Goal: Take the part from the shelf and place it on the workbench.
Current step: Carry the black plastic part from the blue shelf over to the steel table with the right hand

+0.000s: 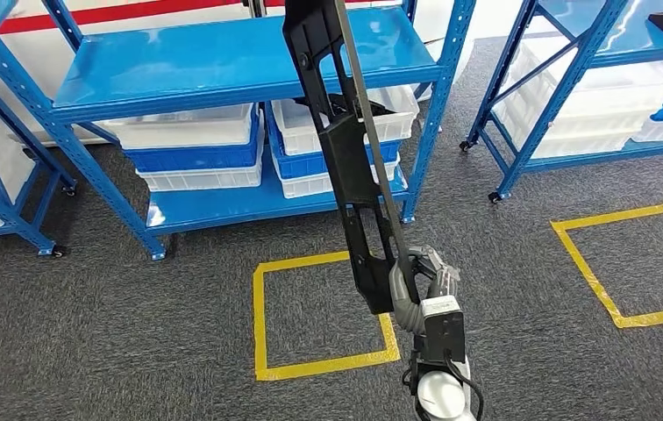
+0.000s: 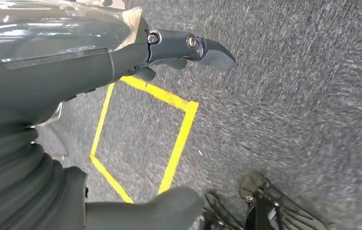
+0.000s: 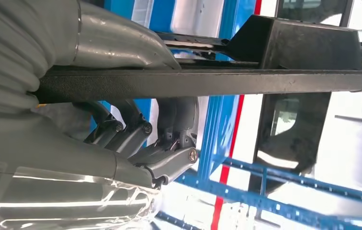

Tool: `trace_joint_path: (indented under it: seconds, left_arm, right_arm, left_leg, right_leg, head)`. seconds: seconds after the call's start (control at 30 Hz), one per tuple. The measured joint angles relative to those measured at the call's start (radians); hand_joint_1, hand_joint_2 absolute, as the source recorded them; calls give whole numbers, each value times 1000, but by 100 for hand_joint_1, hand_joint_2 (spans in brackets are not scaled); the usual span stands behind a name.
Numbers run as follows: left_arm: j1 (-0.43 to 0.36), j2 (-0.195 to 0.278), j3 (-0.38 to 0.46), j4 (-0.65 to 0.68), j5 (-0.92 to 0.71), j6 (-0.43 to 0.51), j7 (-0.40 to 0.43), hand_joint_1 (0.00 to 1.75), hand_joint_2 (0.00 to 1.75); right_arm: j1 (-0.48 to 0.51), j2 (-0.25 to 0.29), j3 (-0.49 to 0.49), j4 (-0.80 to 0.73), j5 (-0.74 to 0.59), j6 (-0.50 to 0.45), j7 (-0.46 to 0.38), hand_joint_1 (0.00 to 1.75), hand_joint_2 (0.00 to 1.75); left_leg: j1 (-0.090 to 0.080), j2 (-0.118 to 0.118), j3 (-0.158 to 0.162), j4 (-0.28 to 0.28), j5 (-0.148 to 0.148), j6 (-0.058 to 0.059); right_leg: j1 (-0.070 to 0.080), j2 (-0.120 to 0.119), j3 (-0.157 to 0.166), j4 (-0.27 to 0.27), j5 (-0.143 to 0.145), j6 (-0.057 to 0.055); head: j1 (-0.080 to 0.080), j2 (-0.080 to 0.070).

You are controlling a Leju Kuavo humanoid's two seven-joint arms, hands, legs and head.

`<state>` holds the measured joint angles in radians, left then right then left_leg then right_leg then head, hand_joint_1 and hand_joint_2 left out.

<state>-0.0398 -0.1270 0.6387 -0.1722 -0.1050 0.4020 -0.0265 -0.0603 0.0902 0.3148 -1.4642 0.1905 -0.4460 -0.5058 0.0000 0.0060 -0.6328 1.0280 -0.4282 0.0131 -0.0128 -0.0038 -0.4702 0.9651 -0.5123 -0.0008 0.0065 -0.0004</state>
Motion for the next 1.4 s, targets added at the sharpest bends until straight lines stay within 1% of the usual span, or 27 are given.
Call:
trace_joint_path:
  seconds: [0.03,0.1,0.13,0.17,0.2,0.27,0.33,0.37,0.43,0.5,0.57,0.63,0.67,0.7,0.77,0.83,0.9,1.0,1.03,1.07,1.13,1.17,1.2,1.23,1.27,1.33,1.4]
  left_arm:
    - [-1,0,-2,-2,-8,-8,1,0,175]
    - [-1,0,-8,-4,-21,-23,3,0,175]
    - [-1,0,-10,-4,-25,-28,3,0,175]
    - [-1,0,-12,-5,-28,-30,4,0,175]
    - [-2,0,-13,-7,-30,-32,4,0,175]
    - [-4,0,-15,-10,-33,-37,4,0,175]
    - [-9,1,-17,-13,-40,-44,5,0,175]
    - [-10,1,-19,-14,-46,-48,7,0,175]
    - [-11,1,-27,-15,-60,-53,10,0,175]
    - [-12,1,-36,-16,-70,-55,12,0,175]
    - [-13,0,-41,-17,-75,-56,11,0,175]
    - [-13,0,-43,-18,-77,-57,9,0,175]
    - [-13,0,-43,-18,-78,-56,8,0,175]
    - [-13,0,-43,-18,-79,-56,6,0,175]
    - [-13,-2,-43,-18,-81,-55,4,0,175]
    - [-13,-2,-43,-19,-82,-55,3,0,175]
    - [-13,-2,-43,-21,-83,-54,2,0,175]
    - [-12,-2,-43,-24,-83,-54,2,0,175]
    - [-12,-1,-43,-24,-83,-54,2,0,175]
    - [-11,-1,-43,-24,-83,-53,2,0,175]
    - [-11,-2,-43,-24,-83,-53,2,0,175]
    - [-11,-2,-44,-24,-83,-53,2,0,175]
    - [-11,-2,-44,-24,-83,-53,2,0,175]
    - [-11,-2,-44,-24,-83,-53,2,0,175]
    - [-11,-2,-44,-25,-83,-53,2,0,175]
    - [-12,-2,-44,-25,-83,-53,2,0,175]
    - [-14,-1,-44,-26,-83,-54,2,0,175]
  right_arm:
    - [13,0,-10,-15,7,-3,2,175,175]
    - [39,0,-33,-46,20,-7,4,175,175]
    - [52,0,-44,-59,23,-8,5,175,175]
    - [63,0,-53,-69,26,-8,6,175,175]
    - [73,0,-60,-79,27,-8,6,175,175]
    - [88,0,-72,-98,31,-9,8,175,175]
    - [100,0,-84,-117,39,-11,8,175,175]
    - [106,1,-91,-127,44,-12,8,175,175]
    - [121,1,-106,-148,52,-12,10,175,175]
    - [133,1,-123,-168,60,-12,17,175,175]
    - [139,0,-140,-182,64,-11,24,175,175]
    - [144,0,-154,-190,67,-9,28,175,175]
    - [147,0,-160,-191,67,-8,29,175,175]
    - [150,0,-164,-192,67,-7,31,175,175]
    - [151,0,-169,-194,68,-5,32,175,175]
    - [149,1,-171,-198,68,-4,33,175,175]
    - [149,2,-174,-202,69,-3,33,175,175]
    - [151,3,-178,-205,70,-3,34,175,175]
    - [151,5,-179,-206,70,-3,34,175,175]
    - [150,7,-180,-207,70,-3,34,175,175]
    - [150,9,-182,-210,70,-3,34,175,175]
    - [151,10,-184,-210,70,-3,35,175,175]
    - [151,10,-185,-210,70,-3,35,175,175]
    - [151,10,-187,-210,70,-3,35,175,175]
    - [151,10,-188,-210,70,-3,35,175,175]
    - [151,10,-190,-211,71,-3,35,175,175]
    - [151,12,-191,-213,72,-3,36,175,175]
  left_leg:
    - [4,-2,-17,47,-42,-6]
    - [11,-4,-56,178,-129,-17]
    - [14,-4,-67,232,-151,-21]
    - [17,-4,-64,256,-152,-23]
    - [19,-4,-40,240,-135,-23]
    - [20,-5,50,117,-93,-18]
    - [16,-11,126,-1,-81,-6]
    - [12,-13,138,-26,-85,0]
    - [5,-13,133,-38,-74,14]
    - [5,-8,123,-53,-52,30]
    - [8,-2,105,-60,-30,39]
    - [7,0,82,-59,-14,41]
    - [7,2,71,-59,-6,40]
    - [7,3,61,-58,1,37]
    - [9,3,44,-53,12,30]
    - [8,3,29,-43,19,22]
    - [4,2,16,-32,27,12]
    - [7,-3,4,-20,32,0]
    - [9,-4,-3,-4,13,-3]
    - [12,-6,-16,29,-23,-8]
    - [14,-6,-55,153,-121,-15]
    - [14,-6,-71,219,-155,-17]
    - [14,-6,-77,265,-169,-17]
    - [14,-6,-66,275,-161,-14]
    - [13,-7,-35,246,-138,-8]
    - [7,-10,61,115,-92,12]
    - [-2,-12,129,6,-78,29]
  right_leg:
    - [-3,-2,-5,0,8,-10]
    - [3,-6,-22,2,22,-21]
    - [6,-7,-32,5,28,-21]
    - [7,-7,-43,9,34,-21]
    - [8,-7,-53,14,38,-20]
    - [9,-4,-70,26,44,-16]
    - [10,-3,-82,32,51,-5]
    - [10,-4,-85,33,55,2]
    - [11,-4,-91,32,66,17]
    - [12,-1,-112,55,47,22]
    - [10,2,-154,146,-21,15]
    - [8,2,-191,269,-85,13]
    - [5,2,-191,300,-94,20]
    - [3,2,-173,293,-86,30]
    - [-5,1,-101,198,-48,51]
    - [-9,3,-27,85,-26,60]
    - [-7,9,-1,31,-23,54]
    - [-10,10,-15,28,-15,38]
    - [-12,9,-18,28,-10,28]
    - [-14,8,-23,28,-2,16]
    - [-8,5,-37,28,13,-6]
    - [-4,4,-46,29,20,-13]
    - [0,4,-55,30,26,-16]
    - [4,3,-63,30,32,-17]
    - [8,3,-69,31,37,-17]
    - [15,4,-77,31,46,-15]
    - [16,3,-82,32,55,-6]
  head:
    - [-3,0]
    - [-8,0]
    - [-9,0]
    - [-9,0]
    - [-9,0]
    - [-9,0]
    - [-8,0]
    - [-9,0]
    - [-9,0]
    - [-8,0]
    - [-4,0]
    - [0,0]
    - [1,0]
    - [2,0]
    - [3,0]
    - [4,0]
    - [5,0]
    - [2,0]
    - [1,0]
    - [0,0]
    - [-3,0]
    - [-4,0]
    - [-4,0]
    - [-4,0]
    - [-4,0]
    - [-4,0]
    - [-3,0]
